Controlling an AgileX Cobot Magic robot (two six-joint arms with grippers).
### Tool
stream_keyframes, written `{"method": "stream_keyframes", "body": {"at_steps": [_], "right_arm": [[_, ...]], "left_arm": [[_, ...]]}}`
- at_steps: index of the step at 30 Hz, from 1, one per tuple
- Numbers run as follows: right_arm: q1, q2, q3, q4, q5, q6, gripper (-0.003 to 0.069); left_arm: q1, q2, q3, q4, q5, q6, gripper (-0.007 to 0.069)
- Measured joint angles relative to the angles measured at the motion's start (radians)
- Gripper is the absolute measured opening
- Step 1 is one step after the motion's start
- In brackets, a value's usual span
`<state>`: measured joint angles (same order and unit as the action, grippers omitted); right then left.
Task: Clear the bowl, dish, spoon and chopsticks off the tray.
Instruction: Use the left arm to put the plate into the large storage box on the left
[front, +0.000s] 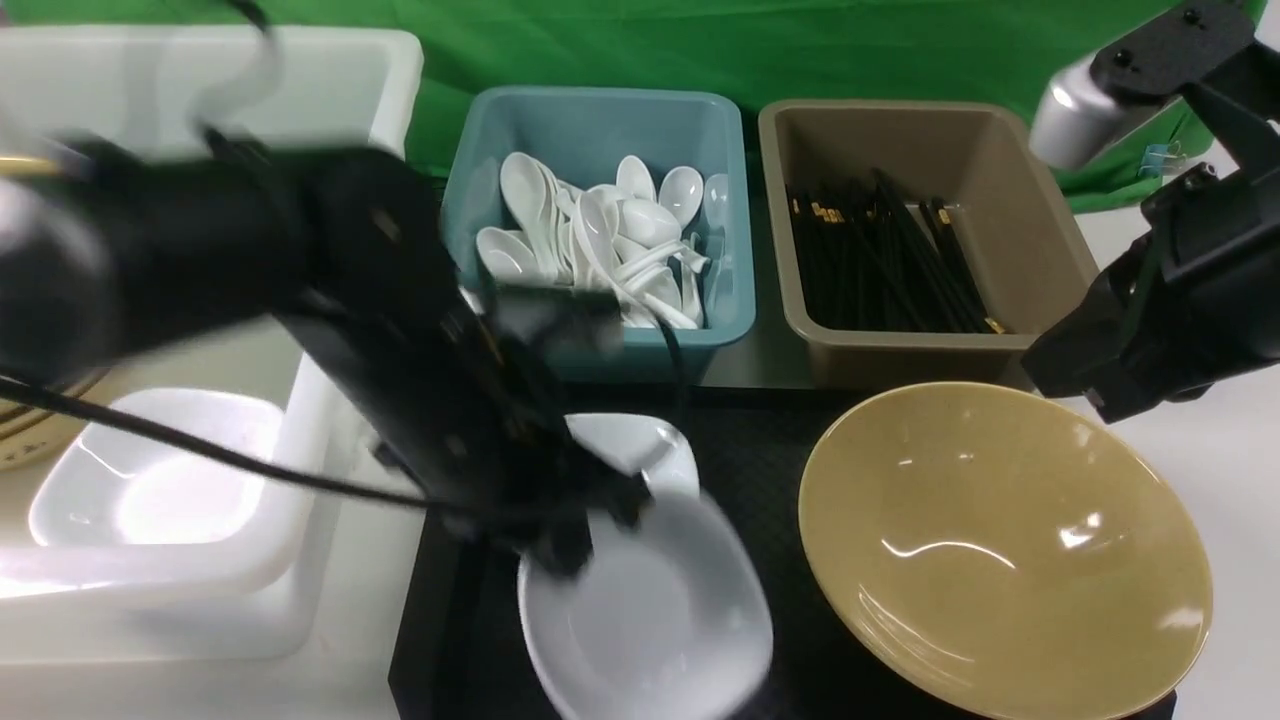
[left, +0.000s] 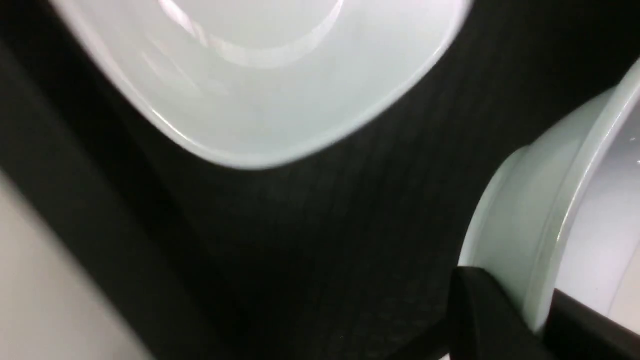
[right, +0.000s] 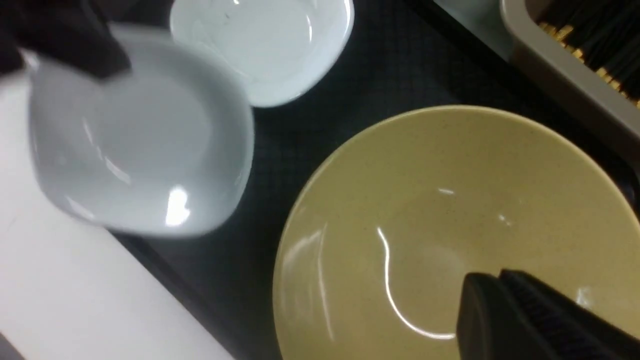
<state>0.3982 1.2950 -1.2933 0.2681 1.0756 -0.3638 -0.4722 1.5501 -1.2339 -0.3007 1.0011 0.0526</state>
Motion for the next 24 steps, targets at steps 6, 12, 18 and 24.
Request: {"method": "stream_keyframes", "body": {"at_steps": [6,12,18,24], "right_arm": [[0.089,0.039,-0.173,0.134,-0.028,-0.159,0.0007],[0.303,0.208,-0.441,0.148,-0.052,-0.198,0.0007],[0.477,0.514,-0.841,0.152,0.037,-0.16,0.0007],[0.546,0.665,-1.043,0.154,0.126,-0.114,0.0007]], "left_arm": [[0.357,-0.214,-0.059,-0.043,0.031,0.0,0.0014],[0.733,-0.25,-0.012,-0.123,0.021,0.038,0.0014],[0.885,-0.181,0.096,-0.1,0.025,0.121,0.0014],[0.884,-0.107,0.141,-0.104,0.008,0.181,0.0018]]}}
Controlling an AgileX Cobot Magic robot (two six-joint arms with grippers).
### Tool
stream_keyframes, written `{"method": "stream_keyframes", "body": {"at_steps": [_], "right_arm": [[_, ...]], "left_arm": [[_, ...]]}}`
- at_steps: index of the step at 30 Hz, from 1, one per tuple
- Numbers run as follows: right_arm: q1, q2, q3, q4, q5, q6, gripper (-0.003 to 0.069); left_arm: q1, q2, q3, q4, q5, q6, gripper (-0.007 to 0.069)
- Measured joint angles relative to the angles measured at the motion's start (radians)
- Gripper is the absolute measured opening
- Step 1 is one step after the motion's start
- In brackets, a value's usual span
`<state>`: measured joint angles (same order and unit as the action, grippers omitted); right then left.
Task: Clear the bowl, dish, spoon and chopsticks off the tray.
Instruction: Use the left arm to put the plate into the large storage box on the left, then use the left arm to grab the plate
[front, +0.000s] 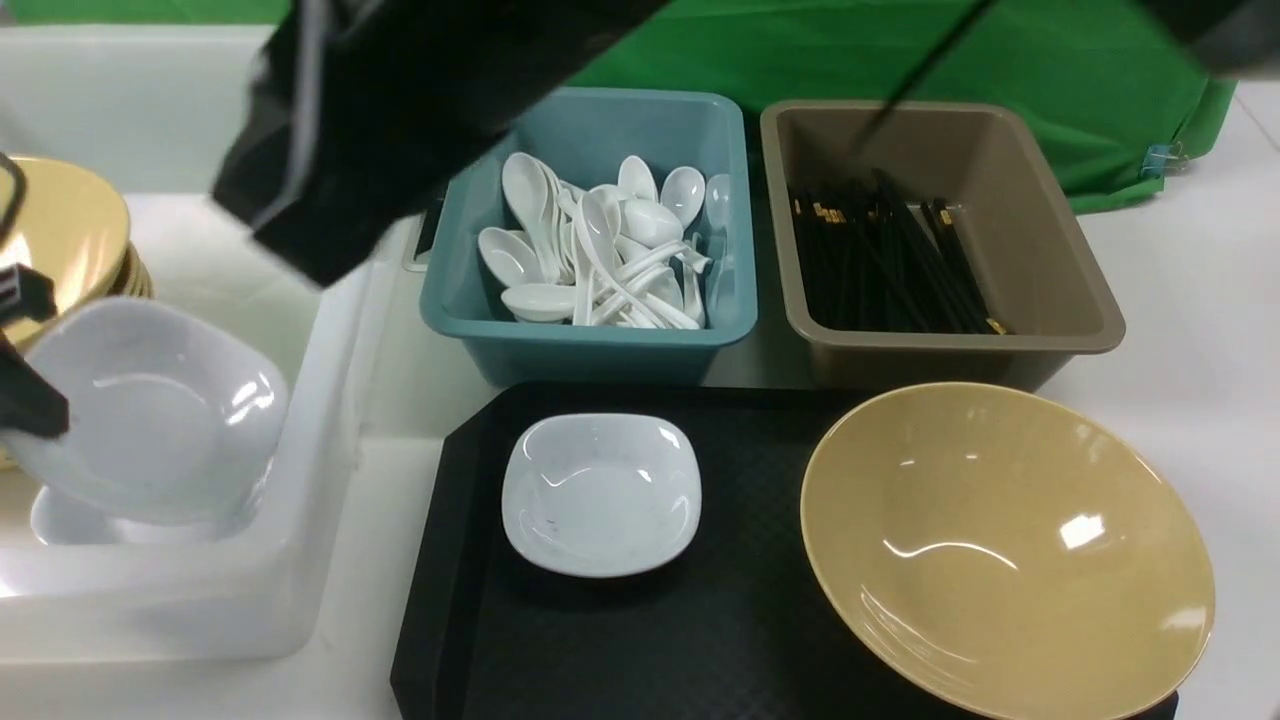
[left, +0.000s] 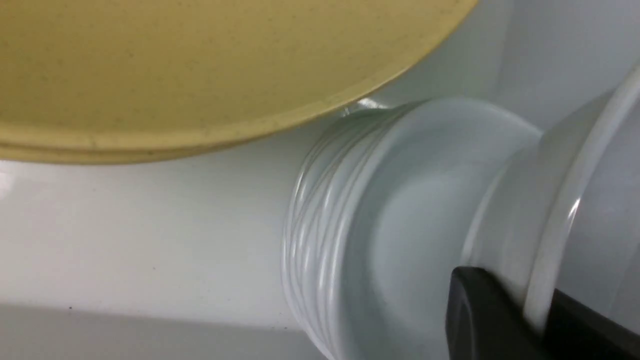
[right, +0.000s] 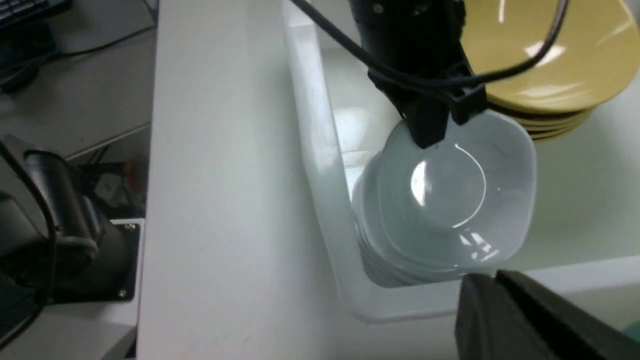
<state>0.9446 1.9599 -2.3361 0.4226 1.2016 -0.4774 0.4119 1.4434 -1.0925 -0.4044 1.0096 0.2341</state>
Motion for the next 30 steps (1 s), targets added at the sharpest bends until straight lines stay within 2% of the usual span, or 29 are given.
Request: {"method": "stream_keyframes", "body": {"at_steps": [4,6,7,10,11,13,15,16,17,18,19,21,23,24,25,26,27,30], "right_arm": [[0.012,0.021,-0.024,-0.001,0.009,0.019,0.0007],[0.012,0.021,-0.026,-0.017,0.012,0.024,0.0007],[0.01,0.018,-0.027,-0.05,0.014,0.042,0.0007],[-0.004,-0.001,-0.027,-0.176,0.015,0.101,0.0007],[-0.009,-0.009,-0.027,-0.197,0.015,0.113,0.0007],[-0.037,-0.042,-0.018,-0.29,0.015,0.162,0.0007],[-0.087,-0.095,0.022,-0.349,0.013,0.181,0.0007],[-0.145,-0.166,0.099,-0.38,0.011,0.195,0.0007],[-0.152,-0.175,0.11,-0.38,0.011,0.195,0.0007],[-0.197,-0.236,0.182,-0.39,0.009,0.197,0.0007],[-0.228,-0.262,0.235,-0.393,0.009,0.197,0.0007],[-0.318,-0.357,0.389,-0.398,0.012,0.198,0.0007],[-0.381,-0.404,0.495,-0.399,0.015,0.199,0.0007],[-0.432,-0.446,0.58,-0.401,0.014,0.205,0.0007],[-0.445,-0.457,0.603,-0.401,0.014,0.206,0.0007],[-0.487,-0.494,0.675,-0.403,0.01,0.217,0.0007],[-0.508,-0.513,0.712,-0.403,0.005,0.221,0.0007],[-0.563,-0.578,0.809,-0.4,-0.013,0.224,0.0006]], "left_arm": [[0.0,0.033,0.004,0.008,0.013,0.005,0.0104],[0.0,0.033,-0.001,0.024,0.029,0.004,0.0202],[0.0,0.028,-0.013,0.044,0.046,-0.005,0.0285],[0.0,0.004,-0.087,0.094,0.113,-0.042,0.0451],[0.0,0.0,-0.094,0.096,0.126,-0.046,0.0462],[0.0,-0.028,-0.161,0.11,0.171,-0.076,0.0545],[-0.017,-0.065,-0.226,0.106,0.182,-0.087,0.0572],[-0.075,-0.108,-0.263,0.099,0.182,-0.093,0.0556],[-0.084,-0.108,-0.269,0.096,0.183,-0.094,0.0545],[-0.2,-0.136,-0.285,0.08,0.178,-0.097,0.047],[-0.216,-0.138,-0.287,0.077,0.177,-0.097,0.0444],[-0.412,-0.132,-0.288,0.061,0.131,-0.088,0.0261],[-0.576,-0.099,-0.288,0.066,0.079,-0.069,0.0111],[-0.691,-0.046,-0.289,0.087,0.045,-0.063,0.0055],[-0.706,-0.046,-0.289,0.096,0.041,-0.061,0.0043],[-0.804,0.013,-0.289,0.14,0.017,-0.055,0.0022],[-0.853,0.06,-0.289,0.169,0.007,-0.054,0.0022],[-1.007,0.216,-0.289,0.298,-0.01,-0.051,0.0086]]}}
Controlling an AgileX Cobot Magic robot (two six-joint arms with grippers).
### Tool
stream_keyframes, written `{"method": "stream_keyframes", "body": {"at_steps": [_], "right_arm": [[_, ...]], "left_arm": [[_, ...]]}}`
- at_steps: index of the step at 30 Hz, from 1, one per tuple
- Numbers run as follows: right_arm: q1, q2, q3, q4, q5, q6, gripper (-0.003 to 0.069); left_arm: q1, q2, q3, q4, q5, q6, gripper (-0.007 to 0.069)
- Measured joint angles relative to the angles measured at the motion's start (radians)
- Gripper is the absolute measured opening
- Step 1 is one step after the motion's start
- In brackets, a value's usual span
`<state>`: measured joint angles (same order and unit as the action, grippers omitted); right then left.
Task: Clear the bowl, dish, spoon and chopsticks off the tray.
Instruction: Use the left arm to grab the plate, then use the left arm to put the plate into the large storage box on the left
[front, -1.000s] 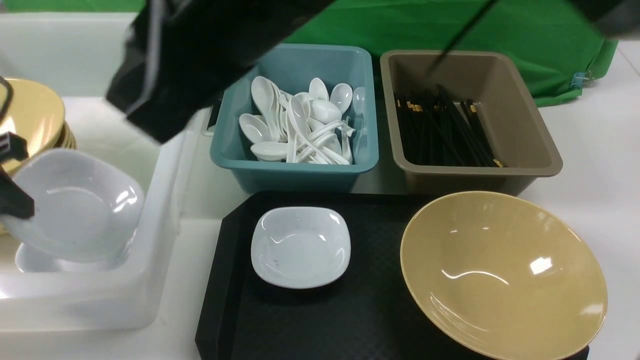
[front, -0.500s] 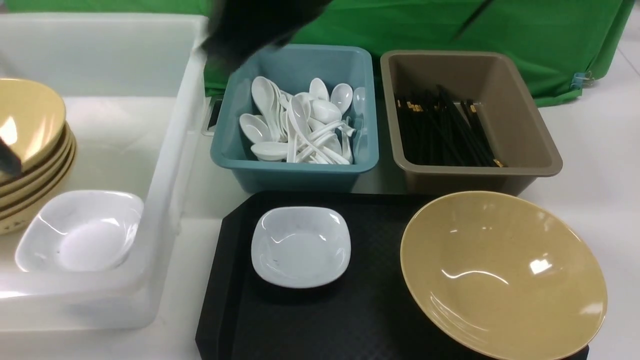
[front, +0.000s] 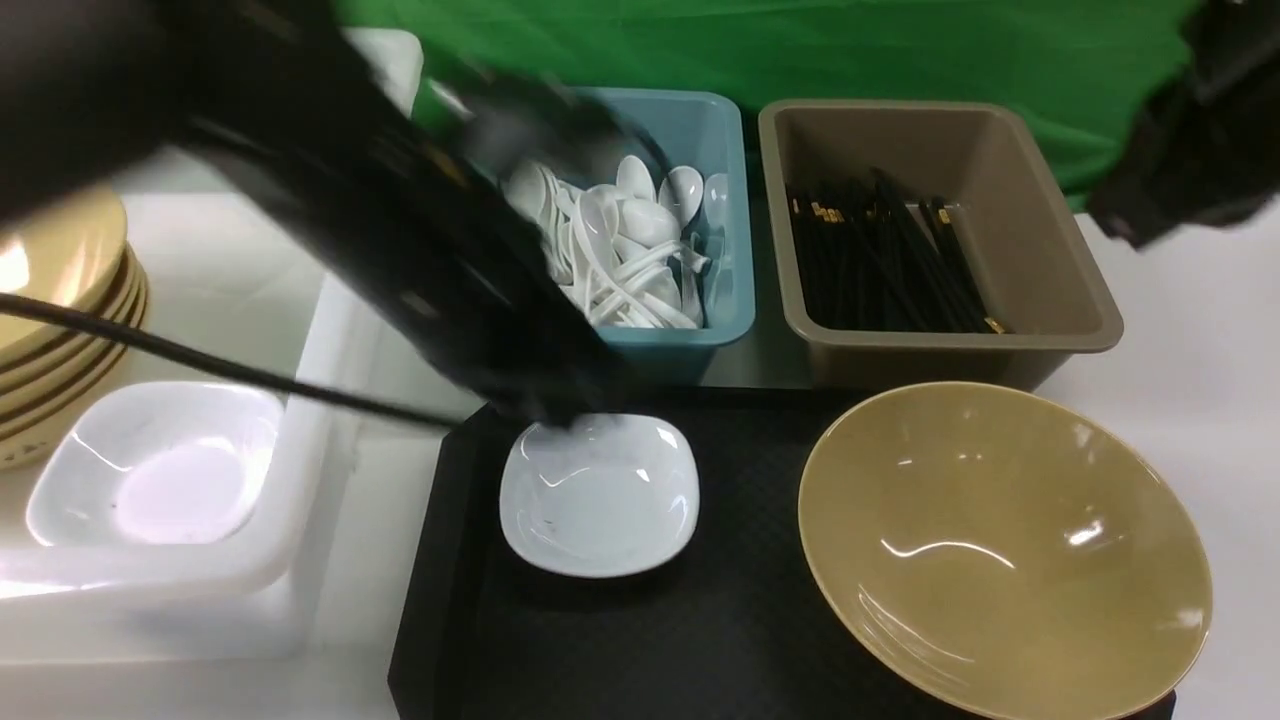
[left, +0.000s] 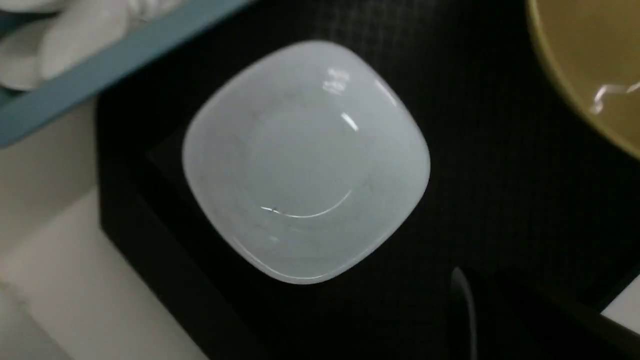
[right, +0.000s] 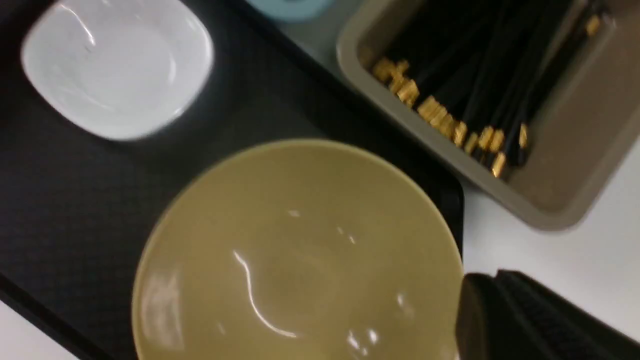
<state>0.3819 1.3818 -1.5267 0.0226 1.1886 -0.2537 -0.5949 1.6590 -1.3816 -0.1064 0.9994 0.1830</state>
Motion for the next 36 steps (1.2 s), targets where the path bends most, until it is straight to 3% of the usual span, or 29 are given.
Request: {"method": "stream_keyframes", "body": {"at_steps": [1,3,6,10,14,18,21,22,23,31,36], "right_arm": [[-0.005,-0.011,0.009,0.0,-0.002,0.0,0.0006],[-0.02,-0.044,0.044,0.0,-0.017,0.0,0.0006],[-0.024,-0.071,0.057,0.006,-0.028,0.0,0.0006],[-0.024,-0.083,0.06,0.007,-0.035,0.0,0.0003],[-0.024,-0.084,0.063,0.013,-0.037,0.0,0.0003],[-0.024,-0.084,0.064,0.017,-0.04,0.0,0.0003],[-0.024,-0.084,0.064,0.017,-0.047,0.0,0.0003],[-0.024,-0.084,0.064,0.017,-0.047,0.0,0.0003],[-0.024,-0.084,0.064,0.018,-0.048,0.0,0.0003],[-0.024,-0.084,0.041,0.089,-0.048,-0.017,0.0003],[-0.022,-0.083,-0.068,0.241,-0.074,-0.07,0.0003]], "left_arm": [[-0.007,0.018,0.0,0.016,0.0,0.0,0.0094],[-0.066,0.104,0.0,0.095,-0.004,0.001,0.0185],[-0.11,0.213,0.0,0.165,-0.028,0.0,0.038],[-0.122,0.301,0.0,0.216,-0.089,-0.002,0.0582],[-0.122,0.33,0.0,0.268,-0.128,-0.031,0.0643],[-0.122,0.334,0.0,0.277,-0.132,-0.046,0.059],[-0.122,0.334,-0.004,0.254,-0.122,-0.048,0.0301],[-0.122,0.334,-0.006,0.252,-0.122,-0.048,0.028],[-0.122,0.33,-0.01,0.241,-0.124,-0.047,0.0158],[-0.123,0.226,-0.04,0.186,-0.043,-0.075,0.0048],[-0.123,0.058,-0.171,0.194,0.035,-0.115,0.0011]]}}
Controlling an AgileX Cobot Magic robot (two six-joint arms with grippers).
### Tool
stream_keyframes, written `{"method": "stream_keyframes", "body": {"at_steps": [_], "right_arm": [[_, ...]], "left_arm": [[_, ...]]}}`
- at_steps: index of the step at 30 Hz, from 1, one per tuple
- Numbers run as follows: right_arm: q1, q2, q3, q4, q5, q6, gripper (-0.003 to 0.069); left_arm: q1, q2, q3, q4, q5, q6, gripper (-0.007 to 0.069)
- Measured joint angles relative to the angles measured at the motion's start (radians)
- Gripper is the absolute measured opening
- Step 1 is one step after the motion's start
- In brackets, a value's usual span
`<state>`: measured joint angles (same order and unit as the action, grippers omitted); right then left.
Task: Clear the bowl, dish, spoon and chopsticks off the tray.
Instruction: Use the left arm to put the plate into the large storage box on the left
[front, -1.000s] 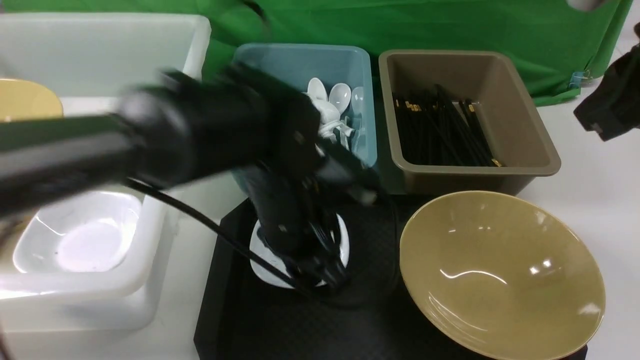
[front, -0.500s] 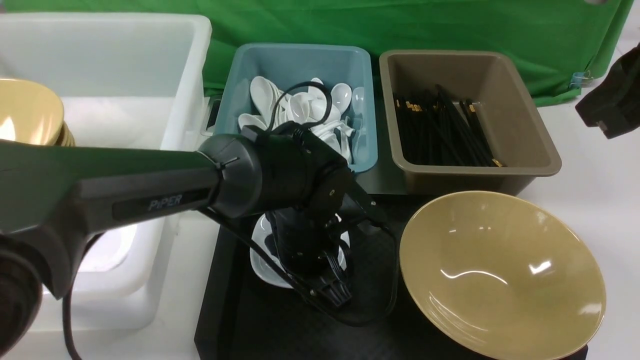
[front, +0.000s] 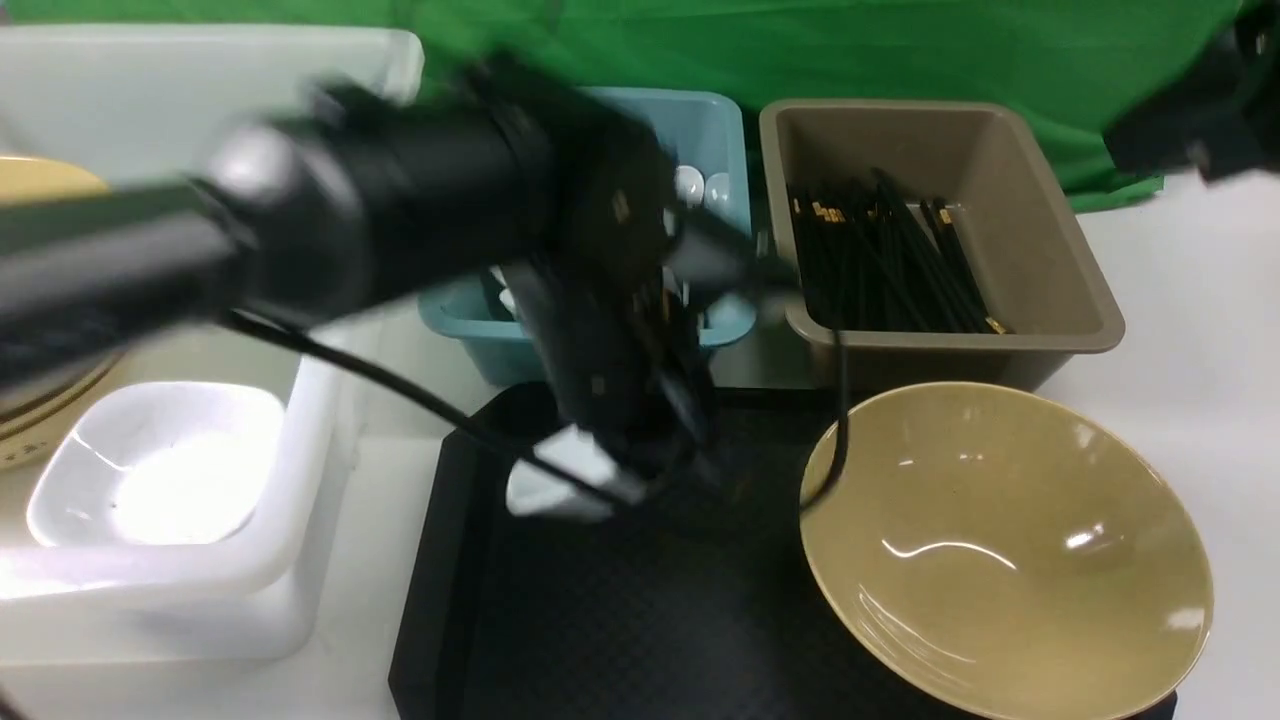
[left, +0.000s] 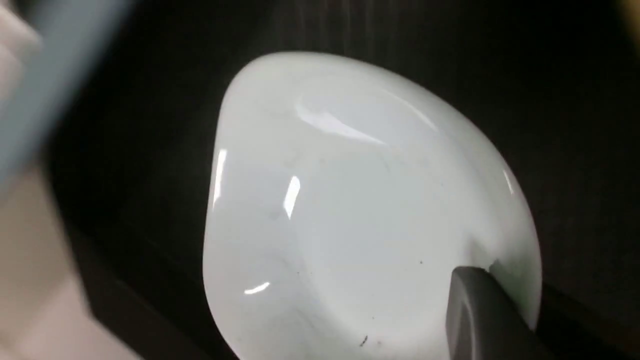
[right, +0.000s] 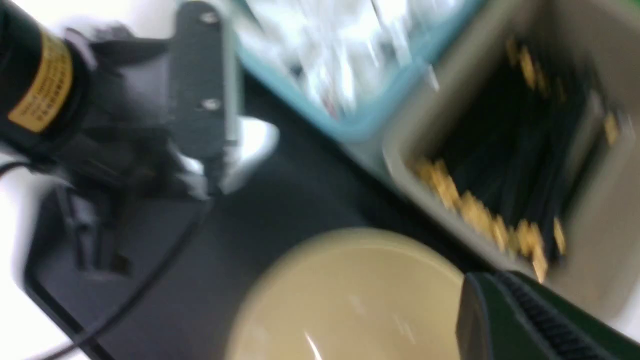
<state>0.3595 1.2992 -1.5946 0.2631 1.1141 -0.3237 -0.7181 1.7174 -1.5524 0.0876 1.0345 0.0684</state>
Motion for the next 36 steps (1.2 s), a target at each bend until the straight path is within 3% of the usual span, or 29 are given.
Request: {"method": "stream_keyframes", "body": {"at_steps": [2,4,8,11,17,21,30,36], "right_arm": [[0.006,0.005,-0.037,0.044,-0.003,-0.017,0.0003],[0.039,0.041,-0.127,0.128,0.0,-0.045,0.0003],[0.115,0.13,-0.238,0.166,0.014,-0.057,0.0003],[0.192,0.206,-0.325,0.17,0.034,-0.059,0.0003],[0.344,0.413,-0.505,0.166,0.064,-0.011,0.0003],[0.377,0.49,-0.556,0.16,0.073,0.015,0.0003],[0.387,0.583,-0.569,0.157,0.087,0.015,0.0003],[0.387,0.584,-0.571,0.156,0.095,-0.001,0.0006]], "left_arm": [[0.0,-0.049,-0.056,0.048,0.021,-0.018,0.0011],[0.005,-0.136,-0.177,0.19,0.095,-0.059,0.0011],[0.078,-0.228,-0.239,0.253,0.155,-0.105,0.0011],[0.182,-0.272,-0.22,0.238,0.169,-0.145,0.0011],[0.476,-0.305,0.028,0.094,0.185,-0.224,0.0011],[0.553,-0.289,0.176,0.034,0.132,-0.274,0.0011],[0.566,-0.216,0.255,-0.014,0.068,-0.291,0.0018],[0.566,-0.175,0.255,-0.019,0.08,-0.3,0.0183]]}}
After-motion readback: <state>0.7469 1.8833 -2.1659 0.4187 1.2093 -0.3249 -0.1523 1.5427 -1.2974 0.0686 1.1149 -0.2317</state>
